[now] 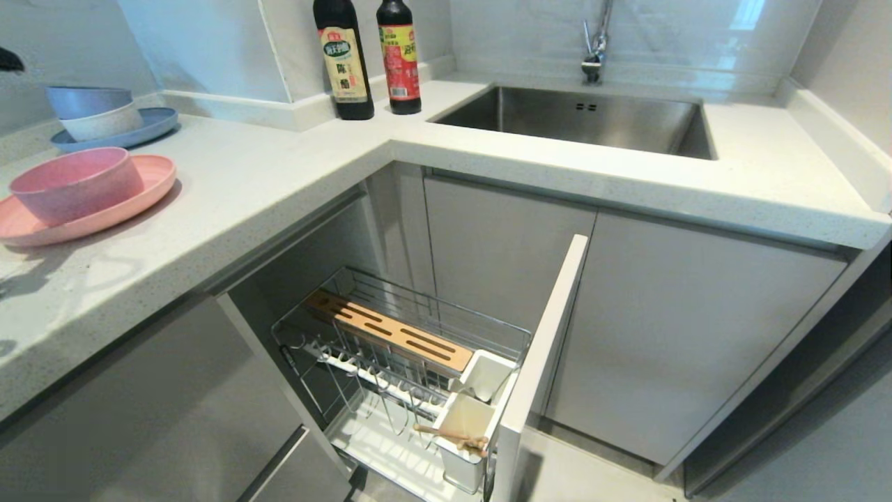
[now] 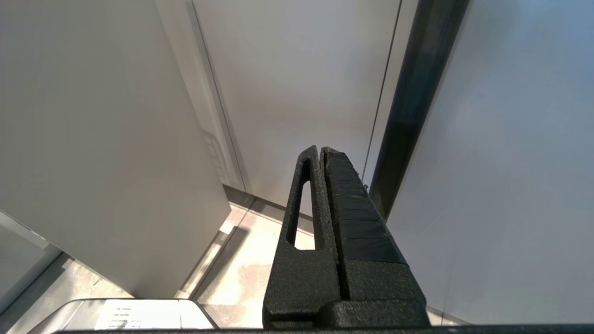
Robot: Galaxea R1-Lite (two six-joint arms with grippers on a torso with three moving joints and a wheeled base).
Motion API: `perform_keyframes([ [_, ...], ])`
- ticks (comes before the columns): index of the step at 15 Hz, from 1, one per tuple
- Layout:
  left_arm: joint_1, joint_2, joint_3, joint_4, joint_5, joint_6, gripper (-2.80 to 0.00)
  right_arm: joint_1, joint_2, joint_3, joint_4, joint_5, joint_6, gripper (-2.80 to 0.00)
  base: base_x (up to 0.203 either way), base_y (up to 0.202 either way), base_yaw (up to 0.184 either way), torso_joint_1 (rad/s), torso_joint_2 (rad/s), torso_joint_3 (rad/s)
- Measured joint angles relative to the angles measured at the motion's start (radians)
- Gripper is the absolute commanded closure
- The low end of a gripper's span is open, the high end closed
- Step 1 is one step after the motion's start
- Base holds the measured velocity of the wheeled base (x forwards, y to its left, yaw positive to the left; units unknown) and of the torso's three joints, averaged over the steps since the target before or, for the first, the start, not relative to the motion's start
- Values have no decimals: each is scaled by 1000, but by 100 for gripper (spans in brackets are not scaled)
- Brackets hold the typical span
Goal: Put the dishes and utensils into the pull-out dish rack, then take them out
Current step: Take the spoon out of the cupboard
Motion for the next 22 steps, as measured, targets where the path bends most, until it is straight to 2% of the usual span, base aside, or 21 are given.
perform_keyframes([
  [2,-42,-59,13,-86,42,-54,0,0,0,0,0,0,0,0,0,0,0,0,0,0],
  [4,-116,-122,23,-150,89,-132,0,0,0,0,0,0,0,0,0,0,0,0,0,0],
  [7,-276,-209,47,-176,125,-244,0,0,0,0,0,0,0,0,0,0,0,0,0,0],
  [10,-451,-273,144,-198,154,-306,0,0,0,0,0,0,0,0,0,0,0,0,0,0],
  [14,-696,-285,267,-228,160,-320,0,0,0,0,0,0,0,0,0,0,0,0,0,0],
  [17,-875,-216,330,-197,175,-319,0,0,0,0,0,0,0,0,0,0,0,0,0,0],
  [19,-953,-143,340,-124,185,-320,0,0,0,0,0,0,0,0,0,0,0,0,0,0],
  [22,-1005,-19,311,3,187,-321,0,0,0,0,0,0,0,0,0,0,0,0,0,0],
])
